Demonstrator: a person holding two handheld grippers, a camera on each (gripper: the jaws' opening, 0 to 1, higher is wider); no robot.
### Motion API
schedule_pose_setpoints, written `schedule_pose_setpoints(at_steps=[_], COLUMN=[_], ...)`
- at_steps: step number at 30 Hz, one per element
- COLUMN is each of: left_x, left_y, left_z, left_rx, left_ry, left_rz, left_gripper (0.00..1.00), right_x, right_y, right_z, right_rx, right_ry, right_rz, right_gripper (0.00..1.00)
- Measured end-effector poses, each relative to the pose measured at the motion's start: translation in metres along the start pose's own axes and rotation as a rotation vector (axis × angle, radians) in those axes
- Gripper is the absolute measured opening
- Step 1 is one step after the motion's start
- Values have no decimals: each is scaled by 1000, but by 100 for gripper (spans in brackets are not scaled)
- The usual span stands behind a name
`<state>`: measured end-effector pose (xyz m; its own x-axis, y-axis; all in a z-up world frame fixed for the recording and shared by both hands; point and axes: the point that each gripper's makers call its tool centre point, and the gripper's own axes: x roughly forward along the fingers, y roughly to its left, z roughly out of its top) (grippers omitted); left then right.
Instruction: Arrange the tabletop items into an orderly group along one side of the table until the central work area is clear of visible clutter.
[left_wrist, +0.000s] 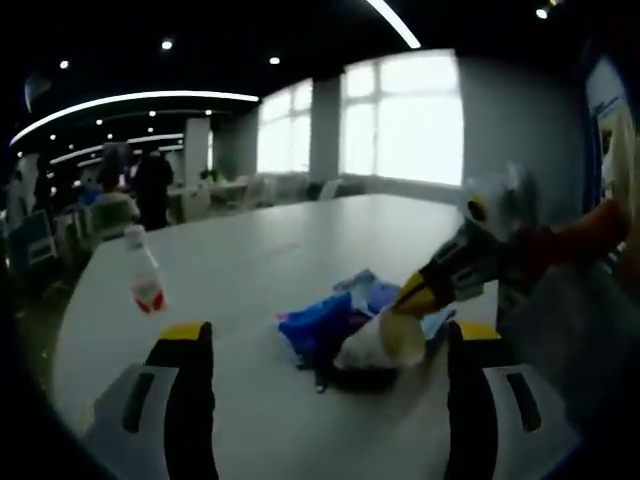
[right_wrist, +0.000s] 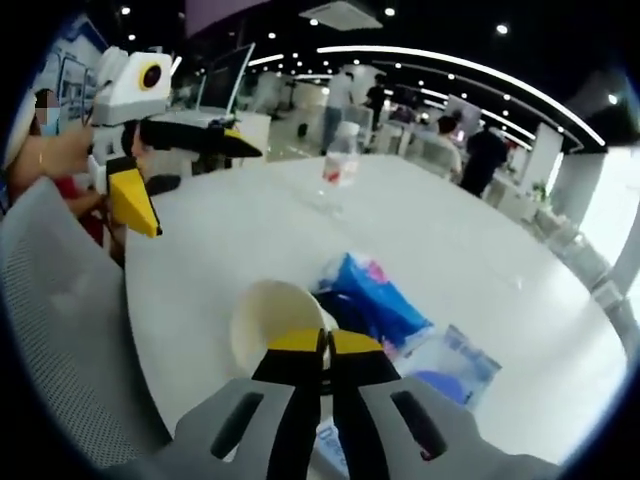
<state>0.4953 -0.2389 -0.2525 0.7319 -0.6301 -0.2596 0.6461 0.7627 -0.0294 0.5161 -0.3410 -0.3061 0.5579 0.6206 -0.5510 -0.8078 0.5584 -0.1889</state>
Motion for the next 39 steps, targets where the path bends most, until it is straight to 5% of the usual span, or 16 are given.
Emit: schedule_pose_setpoints(at_steps=[14,20,25,39], left_x=[7,11,14,15], left_y=[-17,-30,-41,-53], left_z=[-10,-8,-7,-23], left_rx=[48,128,291,293], left_ry=[36,35,65,123], left_rz=[-72,-101,-98,-142], left_gripper=[92,87,82,64], right_x=[-12,-15,-16,-20], right_y=[-17,-5,10,40], right_z=[-4,9,16,26], right_rx=[364,509,537,563], right_ry=[8,-40,-49,-49], right_rz=[27,112,197,369], right_gripper=[2,2,2,2])
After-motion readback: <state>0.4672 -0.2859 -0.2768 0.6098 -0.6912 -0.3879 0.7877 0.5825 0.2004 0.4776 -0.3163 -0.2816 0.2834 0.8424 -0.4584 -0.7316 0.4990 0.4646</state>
